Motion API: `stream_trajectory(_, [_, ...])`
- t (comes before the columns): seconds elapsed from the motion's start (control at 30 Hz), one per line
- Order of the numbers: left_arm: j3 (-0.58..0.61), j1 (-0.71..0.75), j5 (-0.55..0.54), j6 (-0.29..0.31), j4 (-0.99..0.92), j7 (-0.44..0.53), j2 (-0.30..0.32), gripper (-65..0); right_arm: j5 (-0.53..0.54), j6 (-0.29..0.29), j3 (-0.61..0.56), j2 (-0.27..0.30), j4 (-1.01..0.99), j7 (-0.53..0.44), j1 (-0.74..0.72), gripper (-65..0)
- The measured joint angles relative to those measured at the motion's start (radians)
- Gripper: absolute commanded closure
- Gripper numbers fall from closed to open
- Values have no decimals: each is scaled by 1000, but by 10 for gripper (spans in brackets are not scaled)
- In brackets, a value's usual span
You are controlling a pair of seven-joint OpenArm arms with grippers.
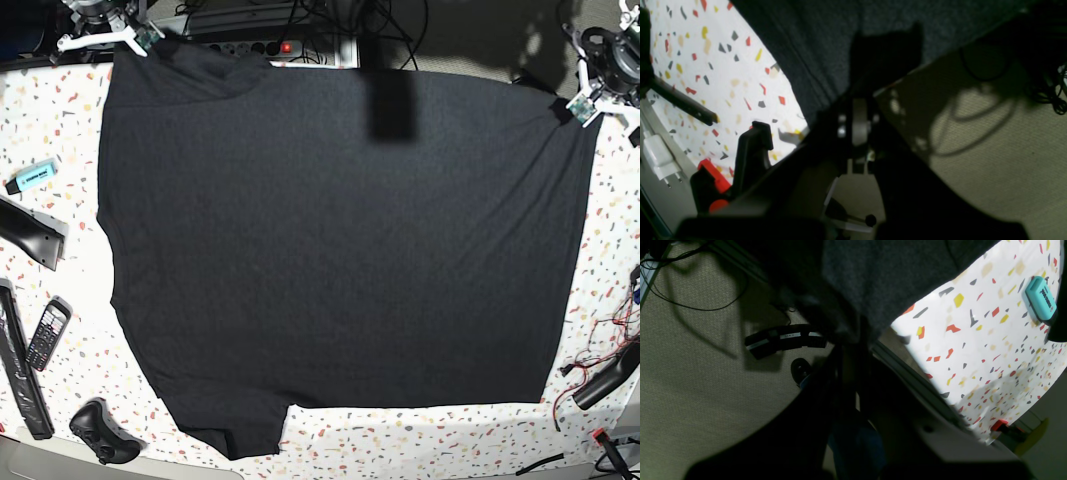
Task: Fold the T-shirt properly
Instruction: 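Pull the shoulder corners apart with both grippers to flatten the shirt, then grasp the shirt's collar-side edge with both grippers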
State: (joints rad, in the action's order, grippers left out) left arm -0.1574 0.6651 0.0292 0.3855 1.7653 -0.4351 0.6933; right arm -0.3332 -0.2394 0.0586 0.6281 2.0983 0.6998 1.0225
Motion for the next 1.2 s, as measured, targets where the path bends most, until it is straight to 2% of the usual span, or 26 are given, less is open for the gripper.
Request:
stream_trajectory(0.07, [0, 0, 0, 0, 0, 0, 0, 0, 0, 2, 0, 0, 6, 0, 0, 0])
stream_trajectory(0.1, [0, -2, 0, 0, 2, 0, 0, 0, 2, 20, 6, 0, 13, 0, 0, 0])
stream_trajectory(0.2, [0, -27, 0, 8, 16, -8, 0, 0, 8, 124, 46, 0, 52, 4, 0, 0])
stream_trajectory(0.23, [0, -41, 0, 6, 26, -8, 0, 0, 5, 135, 68, 0, 67, -1, -3, 0])
stream_trajectory(0.3, [0, -79, -2, -1, 40, 1, 0, 0, 24, 135, 107, 0, 85, -6, -27, 0])
stream_trajectory(0.4, [0, -147, -56, -7, 43, -5, 0, 0, 122, 136, 149, 0, 84, 0, -105, 0])
stream_trajectory(0.63, [0, -233, -63, -6, 36, -8, 0, 0, 158, 123, 149, -45, 84, -21, -287, 0])
stream_trajectory(0.8, [0, -309, -54, -8, -46, 1, -19, 0, 179, 122, 148, -66, 46, -45, -392, 0])
stream_trajectory(1.03, [0, -430, -61, -4, -147, 36, -87, 0, 177, 121, 46, -74, -74, -54, -564, 0])
stream_trajectory(1.13, [0, -465, -55, -6, -201, 44, -87, 0, 179, 119, 11, -109, -152, -54, -641, 0])
stream_trajectory(1.2, [0, -490, -55, -8, -239, 47, -87, 0, 179, 89, 0, -134, -209, -58, -697, 0])
